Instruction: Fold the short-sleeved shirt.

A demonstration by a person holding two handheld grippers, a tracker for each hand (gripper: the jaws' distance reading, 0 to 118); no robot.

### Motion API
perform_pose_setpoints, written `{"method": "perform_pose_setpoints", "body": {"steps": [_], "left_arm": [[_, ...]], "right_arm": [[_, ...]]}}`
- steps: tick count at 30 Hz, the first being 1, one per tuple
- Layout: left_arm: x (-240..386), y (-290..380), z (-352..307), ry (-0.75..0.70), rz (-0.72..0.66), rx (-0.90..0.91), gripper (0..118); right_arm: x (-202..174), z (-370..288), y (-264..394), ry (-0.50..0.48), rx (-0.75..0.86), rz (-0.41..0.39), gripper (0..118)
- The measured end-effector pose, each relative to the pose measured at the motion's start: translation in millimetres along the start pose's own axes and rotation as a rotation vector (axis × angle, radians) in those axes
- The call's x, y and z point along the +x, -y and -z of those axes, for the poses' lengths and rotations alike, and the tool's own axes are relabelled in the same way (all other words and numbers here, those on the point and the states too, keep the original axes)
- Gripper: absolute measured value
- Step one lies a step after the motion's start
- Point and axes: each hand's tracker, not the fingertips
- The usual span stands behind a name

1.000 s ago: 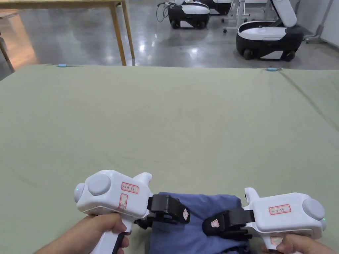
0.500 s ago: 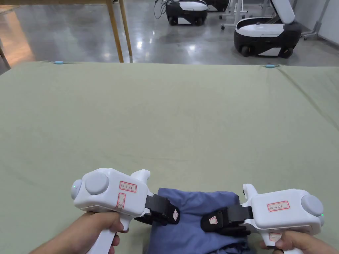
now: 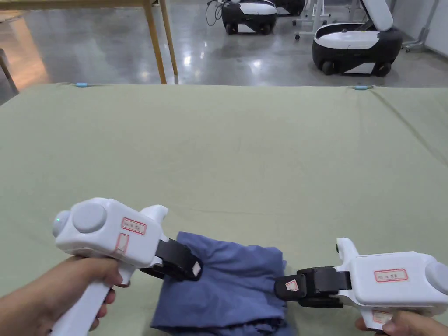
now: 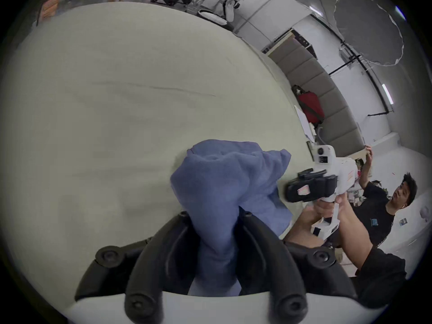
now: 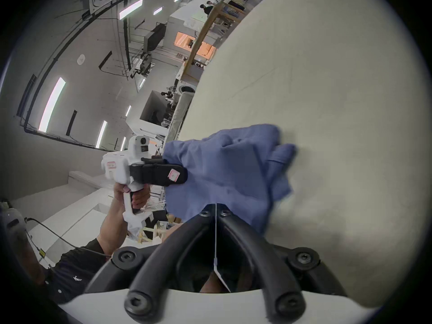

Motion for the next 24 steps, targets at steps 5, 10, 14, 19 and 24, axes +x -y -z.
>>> {"method": "perform_pose_setpoints", "body": {"steps": [5,10,14,19,24], "left_arm": [[-45,-5,-49,-0.144,-0.016,-0.026,23],[-94,-12,-105,-0.268,-0.028,-0.074,23],[-131,-16,-139,-0.373,-0.06,-0.128,23],[-173,-13,-156,-0.476,-0.156,-0.099,23],[-169,3,-149,-0.463,-0.167,-0.035,66]], "right_arm": [[-22,-6,6,-0.038,0.033,-0.05,2],[-52,-10,17,-0.068,0.069,-0.12,2],[-68,-11,25,-0.058,0.062,-0.16,2],[-68,-12,32,-0.038,0.063,-0.165,2],[-70,-20,32,0.03,0.108,-0.183,2]]}}
